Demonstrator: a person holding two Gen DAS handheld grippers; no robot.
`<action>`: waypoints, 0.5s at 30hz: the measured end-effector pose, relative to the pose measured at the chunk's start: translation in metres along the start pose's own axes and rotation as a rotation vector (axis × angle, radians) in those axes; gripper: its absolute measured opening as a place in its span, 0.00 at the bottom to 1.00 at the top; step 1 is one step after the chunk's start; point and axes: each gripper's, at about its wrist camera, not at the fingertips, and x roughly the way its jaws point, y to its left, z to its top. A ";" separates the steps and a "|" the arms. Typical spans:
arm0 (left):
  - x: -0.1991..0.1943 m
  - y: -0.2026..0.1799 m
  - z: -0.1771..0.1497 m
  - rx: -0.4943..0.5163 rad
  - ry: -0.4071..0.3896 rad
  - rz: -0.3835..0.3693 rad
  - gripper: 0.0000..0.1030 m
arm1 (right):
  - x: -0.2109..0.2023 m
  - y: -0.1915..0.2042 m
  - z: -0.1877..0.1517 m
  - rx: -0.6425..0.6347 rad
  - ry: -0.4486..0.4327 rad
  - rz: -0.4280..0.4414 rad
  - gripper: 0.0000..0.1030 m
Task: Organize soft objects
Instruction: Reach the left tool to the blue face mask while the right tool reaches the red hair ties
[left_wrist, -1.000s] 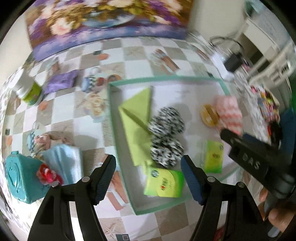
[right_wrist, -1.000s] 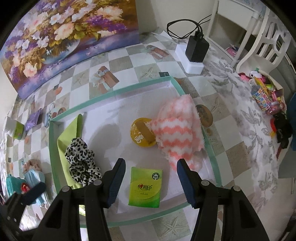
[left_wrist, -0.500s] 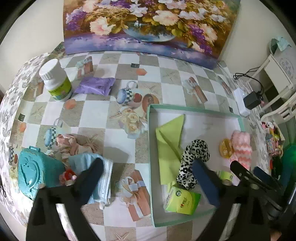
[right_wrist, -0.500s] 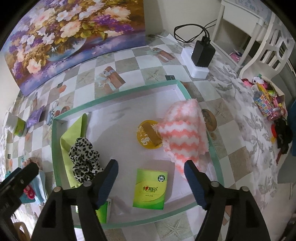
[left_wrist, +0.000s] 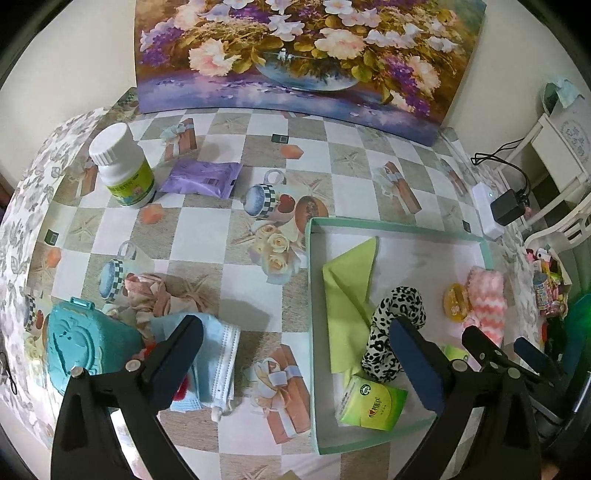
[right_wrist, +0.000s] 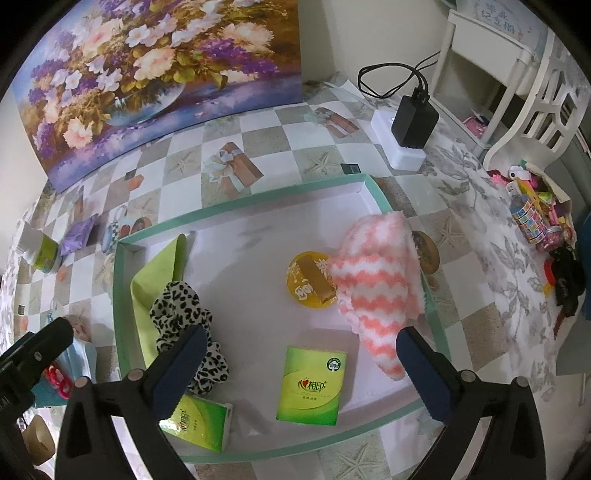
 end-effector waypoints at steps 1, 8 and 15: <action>-0.002 0.002 0.001 -0.004 -0.001 -0.003 0.98 | 0.000 0.000 0.000 0.000 0.000 0.000 1.00; -0.029 0.034 0.017 -0.017 -0.074 0.041 0.98 | 0.001 0.001 0.000 -0.014 0.007 -0.008 1.00; -0.051 0.121 0.028 -0.183 -0.107 0.119 0.97 | -0.003 0.015 0.000 -0.042 -0.001 0.014 1.00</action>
